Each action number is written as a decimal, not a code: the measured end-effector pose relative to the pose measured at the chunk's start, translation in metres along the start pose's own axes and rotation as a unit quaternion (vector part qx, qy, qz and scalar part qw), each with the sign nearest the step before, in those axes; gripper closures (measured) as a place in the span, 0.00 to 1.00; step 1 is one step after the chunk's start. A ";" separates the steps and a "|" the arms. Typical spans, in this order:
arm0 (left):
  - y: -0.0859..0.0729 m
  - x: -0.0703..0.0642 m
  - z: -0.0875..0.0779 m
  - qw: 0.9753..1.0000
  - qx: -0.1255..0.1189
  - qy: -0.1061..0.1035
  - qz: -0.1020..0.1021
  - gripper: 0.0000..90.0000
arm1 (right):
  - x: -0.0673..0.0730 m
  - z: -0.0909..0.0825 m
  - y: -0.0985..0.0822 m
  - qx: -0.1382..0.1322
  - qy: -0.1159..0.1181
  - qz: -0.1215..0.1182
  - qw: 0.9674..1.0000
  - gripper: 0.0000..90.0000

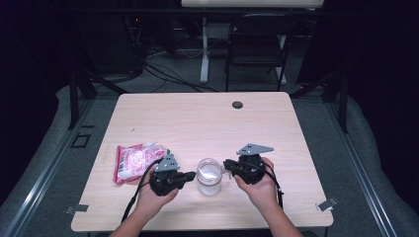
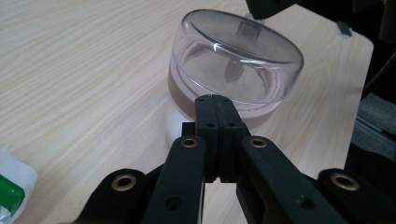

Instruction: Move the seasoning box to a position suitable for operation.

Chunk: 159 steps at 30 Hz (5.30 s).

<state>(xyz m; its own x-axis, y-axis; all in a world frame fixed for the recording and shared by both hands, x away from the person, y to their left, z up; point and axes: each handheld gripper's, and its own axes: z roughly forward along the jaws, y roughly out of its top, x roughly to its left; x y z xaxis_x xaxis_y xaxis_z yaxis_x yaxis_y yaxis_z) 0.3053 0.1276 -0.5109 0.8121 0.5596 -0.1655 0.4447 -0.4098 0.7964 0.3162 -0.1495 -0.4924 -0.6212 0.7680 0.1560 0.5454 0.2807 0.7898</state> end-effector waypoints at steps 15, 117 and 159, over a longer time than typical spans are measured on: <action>0.010 -0.003 0.000 1.000 -0.016 -0.019 0.004 0.99 | 0.005 -0.006 -0.004 0.001 0.003 -0.020 1.000 0.85; -0.013 0.020 -0.027 0.990 -0.064 0.124 -0.036 0.65 | -0.041 0.005 0.000 -0.037 0.037 0.034 0.998 0.84; -0.034 0.049 0.009 0.959 0.058 0.270 0.061 0.46 | -0.048 0.005 -0.003 -0.047 0.017 0.021 0.999 0.58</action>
<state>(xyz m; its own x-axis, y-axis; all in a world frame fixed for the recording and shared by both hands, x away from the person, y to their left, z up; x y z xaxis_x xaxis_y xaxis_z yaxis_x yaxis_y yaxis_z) 0.3336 0.1630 -0.5513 0.5607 0.7809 0.2753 0.4226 -0.5558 0.7159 0.3477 -0.1843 -0.5054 -0.6179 0.7580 0.2088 0.5173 0.1920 0.8340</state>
